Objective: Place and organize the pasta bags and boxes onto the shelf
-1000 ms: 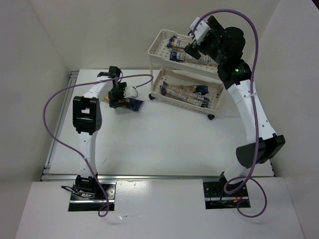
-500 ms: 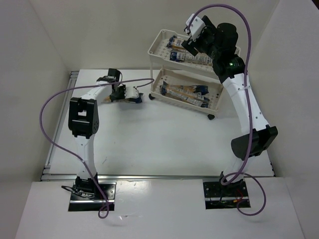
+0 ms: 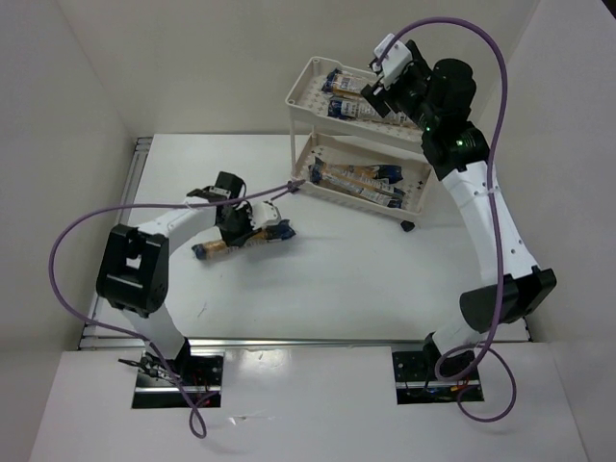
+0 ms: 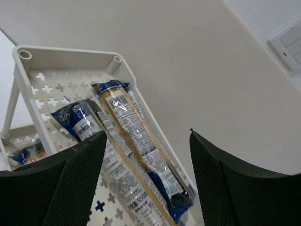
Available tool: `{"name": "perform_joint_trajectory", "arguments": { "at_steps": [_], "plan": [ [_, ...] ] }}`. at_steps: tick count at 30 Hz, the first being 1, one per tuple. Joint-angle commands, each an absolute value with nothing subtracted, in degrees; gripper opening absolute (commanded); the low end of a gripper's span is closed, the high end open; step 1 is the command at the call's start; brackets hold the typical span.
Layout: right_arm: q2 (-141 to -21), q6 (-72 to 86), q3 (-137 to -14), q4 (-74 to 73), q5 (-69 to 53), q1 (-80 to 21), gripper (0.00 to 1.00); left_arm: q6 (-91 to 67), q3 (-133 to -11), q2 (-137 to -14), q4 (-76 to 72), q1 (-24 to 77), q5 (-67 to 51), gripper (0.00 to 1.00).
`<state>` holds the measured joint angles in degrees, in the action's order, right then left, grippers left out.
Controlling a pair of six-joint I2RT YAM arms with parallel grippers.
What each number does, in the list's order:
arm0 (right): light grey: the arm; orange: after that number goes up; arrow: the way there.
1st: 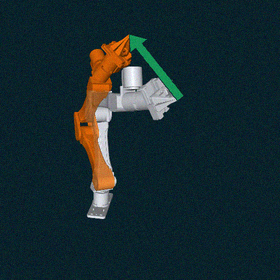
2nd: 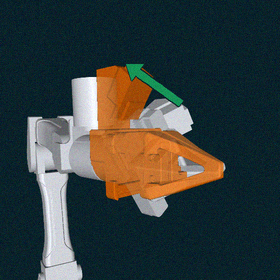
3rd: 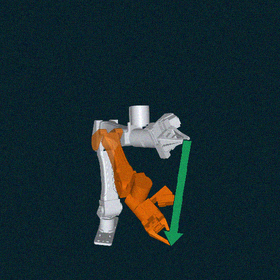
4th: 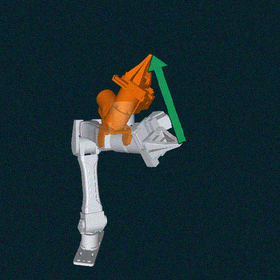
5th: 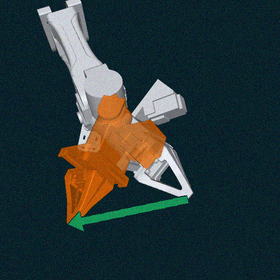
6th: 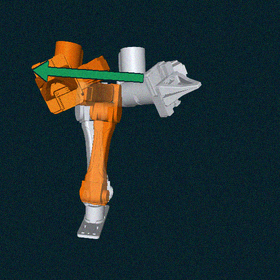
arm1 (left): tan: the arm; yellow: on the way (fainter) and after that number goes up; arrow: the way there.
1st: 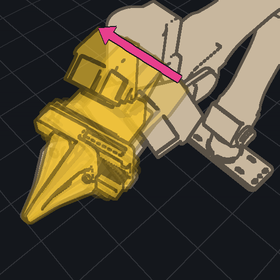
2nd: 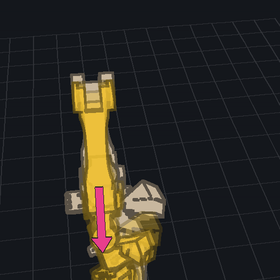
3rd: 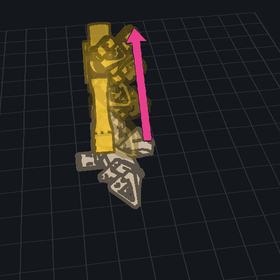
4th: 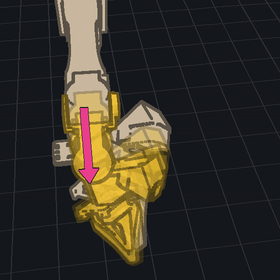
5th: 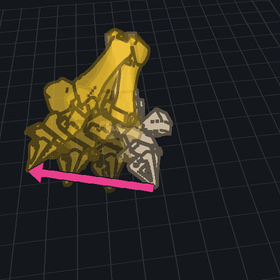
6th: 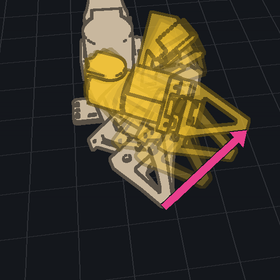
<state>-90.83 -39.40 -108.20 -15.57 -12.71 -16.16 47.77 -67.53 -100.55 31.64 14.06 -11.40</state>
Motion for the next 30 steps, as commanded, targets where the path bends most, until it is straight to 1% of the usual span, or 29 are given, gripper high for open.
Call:
{"name": "perform_joint_trajectory", "arguments": {
  "at_steps": [1,3,7,11,13,14,17,18,19,21,22,24,25,28,29,30],
  "plan": [
    [-84.30,-37.27,-105.31,-10.20,-13.10,-16.61,0.76,38.43,-66.54,-90.56,31.11,18.01,-9.69,0.00],
    [-81.32,-37.27,-103.37,-9.33,-11.52,-16.61,0.76,37.71,-66.53,-87.90,31.64,18.72,-7.92,0.00],
    [-76.21,-37.88,-97.05,-7.03,-10.90,-16.61,0.76,41.21,-68.38,-80.10,32.87,19.25,-4.23,0.00],
    [-72.60,-37.88,-95.10,-5.19,-9.67,-16.61,0.76,46.83,-70.66,-72.00,34.45,24.51,1.56,0.00],
    [-71.46,-37.88,-95.10,-4.23,-8.01,-16.61,0.76,49.03,-72.24,-66.57,34.45,29.34,4.82,0.00],
    [-71.46,-37.88,-95.10,-2.83,-7.39,-16.61,0.76,50.96,-73.55,-65.40,33.76,30.66,8.31,0.00],
    [-70.93,-37.27,-95.10,-1.15,-5.36,-16.61,0.76,54.65,-79.35,-63.28,24.73,31.46,14.39,0.00],
    [-70.32,-37.27,-95.10,-0.10,-4.58,-16.61,0.76,60.32,-80.32,-62.76,16.52,31.46,17.02,0.00],
    [-70.31,-37.27,-95.10,-0.09,-4.05,-16.61,0.76,63.16,-81.29,-62.75,12.09,31.46,17.05,0.00],
    [-69.79,-37.27,-95.10,0.62,-3.52,-16.61,0.76,67.57,-88.21,-65.46,4.09,31.46,15.92,0.00],
    [-69.79,-37.27,-94.40,0.62,-3.52,-16.61,0.76,69.24,-92.16,-70.18,3.26,31.46,13.82,0.00],
    [-68.21,-37.27,-93.52,1.32,-2.38,-16.61,0.76,70.13,-101.47,-76.35,4.12,31.46,11.00,0.00],
    [-67.68,-37.27,-92.12,2.62,-1.76,-16.61,0.76,73.10,-108.39,-81.77,4.13,31.46,7.24,0.00],
    [-64.78,-38.49,-88.35,3.52,0.87,-16.61,0.76,77.95,-113.54,-91.29,-0.61,32.16,1.35,0.00],
    [-63.99,-38.50,-87.46,4.21,1.66,-16.61,0.76,77.96,-121.39,-94.36,-0.09,32.17,0.27,0.00],
    [-62.24,-39.19,-86.49,5.09,3.50,-16.61,0.76,77.44,-126.95,-101.27,3.31,32.78,-1.04,0.00]
  ]
}}
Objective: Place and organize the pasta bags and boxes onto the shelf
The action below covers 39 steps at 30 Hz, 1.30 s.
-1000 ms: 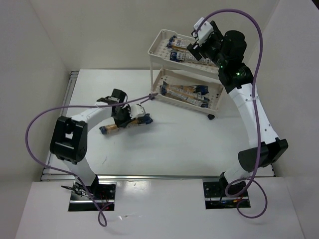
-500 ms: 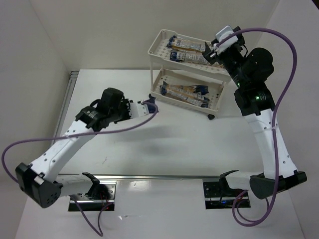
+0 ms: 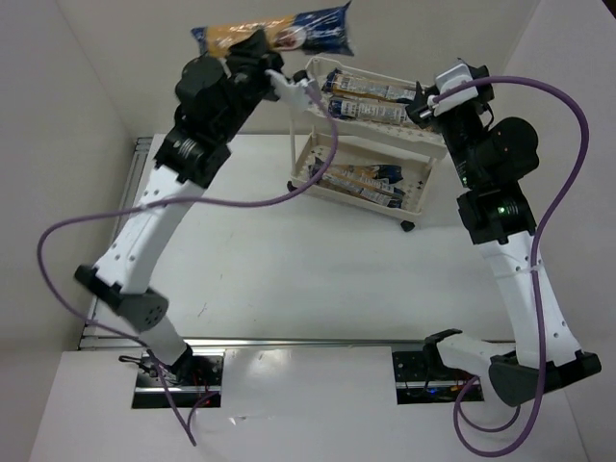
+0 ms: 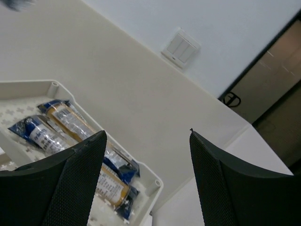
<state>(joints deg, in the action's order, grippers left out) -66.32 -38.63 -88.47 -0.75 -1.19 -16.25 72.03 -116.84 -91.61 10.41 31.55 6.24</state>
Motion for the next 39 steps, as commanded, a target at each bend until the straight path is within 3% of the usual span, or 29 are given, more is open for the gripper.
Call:
{"name": "perform_joint_trajectory", "arguments": {
  "at_steps": [1,3,5,16,19,21,24,33,37,39],
  "plan": [
    [-61.36,-39.81,-84.74,5.79,4.65,-16.61,0.76,76.47,-132.83,-104.73,5.51,32.78,-2.53,0.00],
    [-59.77,-39.12,-84.02,7.99,6.32,-15.30,0.76,75.85,-144.17,-112.80,5.55,33.48,-5.01,0.00],
    [-57.93,-36.22,-83.50,8.96,7.65,-12.58,0.76,77.16,-147.64,-116.53,5.54,34.89,-6.32,0.00],
    [-52.73,-32.52,-81.56,7.12,4.83,-6.33,0.83,76.82,-151.27,-125.77,4.04,38.32,-6.86,0.01],
    [-52.73,-31.90,-81.56,6.60,3.70,-6.33,0.83,74.89,-147.85,-124.20,2.99,38.85,-6.24,0.17],
    [-52.73,-31.90,-81.56,5.80,2.56,-6.33,0.84,74.19,-147.22,-124.19,2.47,38.85,-5.54,0.51],
    [-53.26,-31.90,-81.56,5.27,2.55,-6.33,0.84,72.96,-147.22,-124.19,0.37,38.85,-3.70,0.68],
    [-53.26,-32.43,-81.56,4.22,0.70,-6.33,0.86,70.50,-144.67,-120.77,-3.51,38.85,-0.62,0.78],
    [-53.26,-32.43,-81.56,3.69,0.70,-6.33,0.86,69.96,-146.33,-118.13,-8.24,38.85,1.65,0.91],
    [-53.78,-31.56,-82.08,3.69,1.23,-6.33,0.87,69.18,-146.34,-115.25,-14.57,38.85,4.03,0.91]
  ]
}}
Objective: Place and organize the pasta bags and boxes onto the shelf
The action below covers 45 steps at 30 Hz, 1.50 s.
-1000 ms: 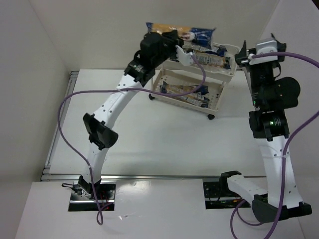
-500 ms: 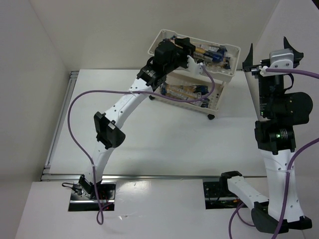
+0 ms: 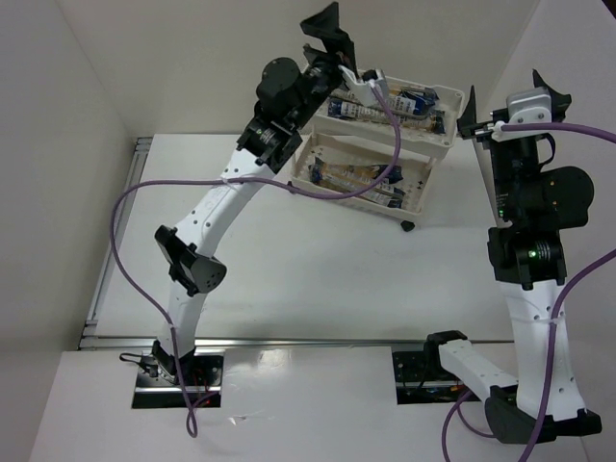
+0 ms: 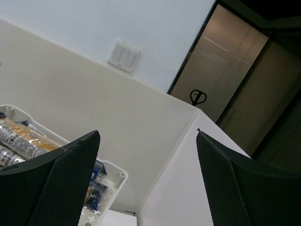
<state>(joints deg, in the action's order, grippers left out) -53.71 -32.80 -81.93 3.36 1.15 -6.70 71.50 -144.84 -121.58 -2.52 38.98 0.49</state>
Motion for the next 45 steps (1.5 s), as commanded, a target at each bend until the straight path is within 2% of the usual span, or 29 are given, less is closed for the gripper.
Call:
{"name": "perform_joint_trajectory", "arguments": {
  "at_steps": [1,2,4,5,8,9,10,11,12,14,15,18,22,27,33,40,45],
  "plan": [
    [-54.31,-31.03,-82.09,3.00,1.23,-6.33,0.89,66.73,-145.73,-113.75,-16.94,37.80,6.74,0.95],
    [-54.32,-30.33,-82.09,1.94,2.10,-6.33,0.91,64.88,-143.98,-111.99,-21.66,36.84,8.59,1.00],
    [-54.84,-28.05,-82.09,0.19,4.81,-6.33,0.94,58.66,-141.52,-104.71,-23.20,32.01,13.51,1.00],
    [-54.84,-27.08,-82.09,-2.17,6.23,-6.33,0.96,50.36,-139.76,-101.72,-22.16,29.47,19.63,1.00],
    [-54.06,-21.38,-79.37,-6.57,13.78,-5.81,0.99,37.58,-121.71,-86.18,-17.25,15.24,26.09,1.00],
    [-53.36,-19.53,-77.63,-10.25,15.71,-5.80,0.99,37.53,-114.07,-75.87,-17.75,11.99,26.97,1.00],
    [-51.35,-16.21,-76.82,-12.28,16.78,-3.89,0.99,38.40,-96.24,-70.19,-19.49,8.73,28.03,1.00],
    [-50.20,-14.43,-76.21,-14.48,16.79,-2.91,0.99,39.19,-88.50,-64.57,-19.51,7.22,28.04,1.00],
    [-49.14,-13.02,-75.59,-18.50,16.79,-2.03,0.99,34.76,-82.85,-54.33,-16.73,5.73,28.04,1.00],
    [-46.60,-9.60,-75.59,-23.09,14.69,-0.10,0.99,25.89,-73.71,-46.79,-5.61,-0.74,28.65,1.00],
    [-46.58,-8.88,-76.63,-25.64,13.55,-0.09,0.99,17.66,-71.39,-41.28,-2.23,-3.49,28.65,1.00],
    [-44.48,-7.04,-79.61,-34.69,10.99,0.62,0.99,6.10,-64.80,-33.34,9.81,-11.32,26.99,1.00],
    [-40.70,-6.34,-82.96,-46.30,10.99,1.14,0.99,-10.15,-61.44,-28.22,20.20,-16.78,16.12,1.00],
    [-36.75,-4.05,-87.27,-63.61,8.44,1.14,0.99,-19.15,-57.92,-24.61,25.57,-20.47,6.70,1.00],
    [-29.98,0.26,-85.00,-69.78,19.06,1.14,0.99,-28.99,-54.68,-22.15,31.63,-21.97,-4.90,1.00],
    [-27.78,0.26,-74.37,-74.44,24.52,8.25,0.99,-29.53,-54.67,-22.67,34.62,-21.88,-3.87,1.00],
    [-21.91,-3.07,-71.28,-73.57,20.40,13.27,0.99,-30.06,-54.67,-22.68,35.16,-20.84,-3.79,1.00]
  ]
}}
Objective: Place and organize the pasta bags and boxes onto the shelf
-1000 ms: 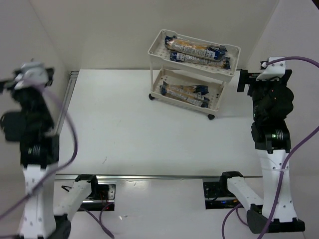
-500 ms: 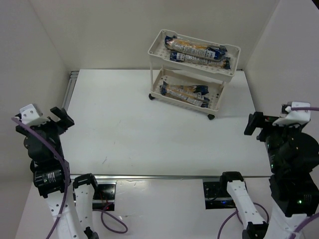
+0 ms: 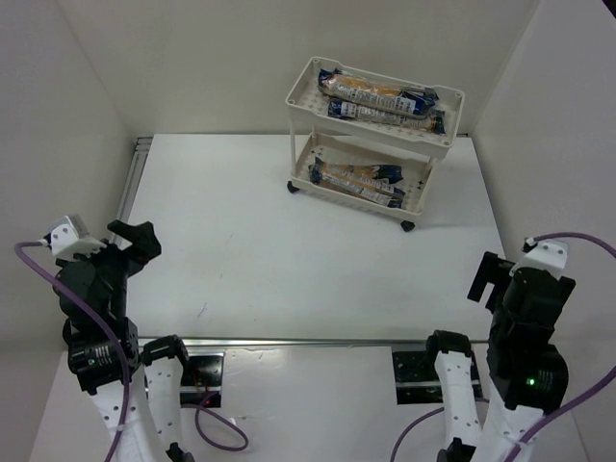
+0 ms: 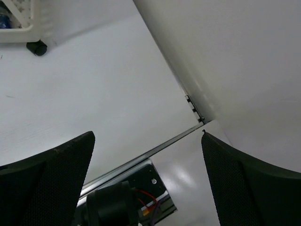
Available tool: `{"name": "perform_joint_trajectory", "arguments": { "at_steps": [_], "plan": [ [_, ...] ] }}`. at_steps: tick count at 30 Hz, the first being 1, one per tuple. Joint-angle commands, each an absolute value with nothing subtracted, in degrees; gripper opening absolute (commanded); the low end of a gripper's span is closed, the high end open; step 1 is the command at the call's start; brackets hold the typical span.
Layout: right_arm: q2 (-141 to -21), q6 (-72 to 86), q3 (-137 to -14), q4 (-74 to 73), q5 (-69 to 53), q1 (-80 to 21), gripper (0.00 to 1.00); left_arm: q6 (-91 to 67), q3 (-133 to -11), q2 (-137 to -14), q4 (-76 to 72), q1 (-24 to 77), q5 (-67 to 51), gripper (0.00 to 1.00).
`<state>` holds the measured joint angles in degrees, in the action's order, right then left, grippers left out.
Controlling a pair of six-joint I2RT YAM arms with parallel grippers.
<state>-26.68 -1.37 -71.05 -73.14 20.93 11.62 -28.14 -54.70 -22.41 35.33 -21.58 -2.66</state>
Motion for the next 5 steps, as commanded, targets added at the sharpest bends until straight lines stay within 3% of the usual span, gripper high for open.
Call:
{"name": "perform_joint_trajectory", "arguments": {
  "at_steps": [1,5],
  "plan": [
    [-21.10,-4.38,-71.28,-73.04,19.69,14.32,0.99,-29.45,-54.67,-22.68,35.16,-20.83,-3.78,1.00],
    [-20.57,-6.15,-70.66,-73.04,17.14,17.57,0.99,-27.43,-54.67,-22.68,35.16,-19.17,-1.15,1.00]
  ]
}}
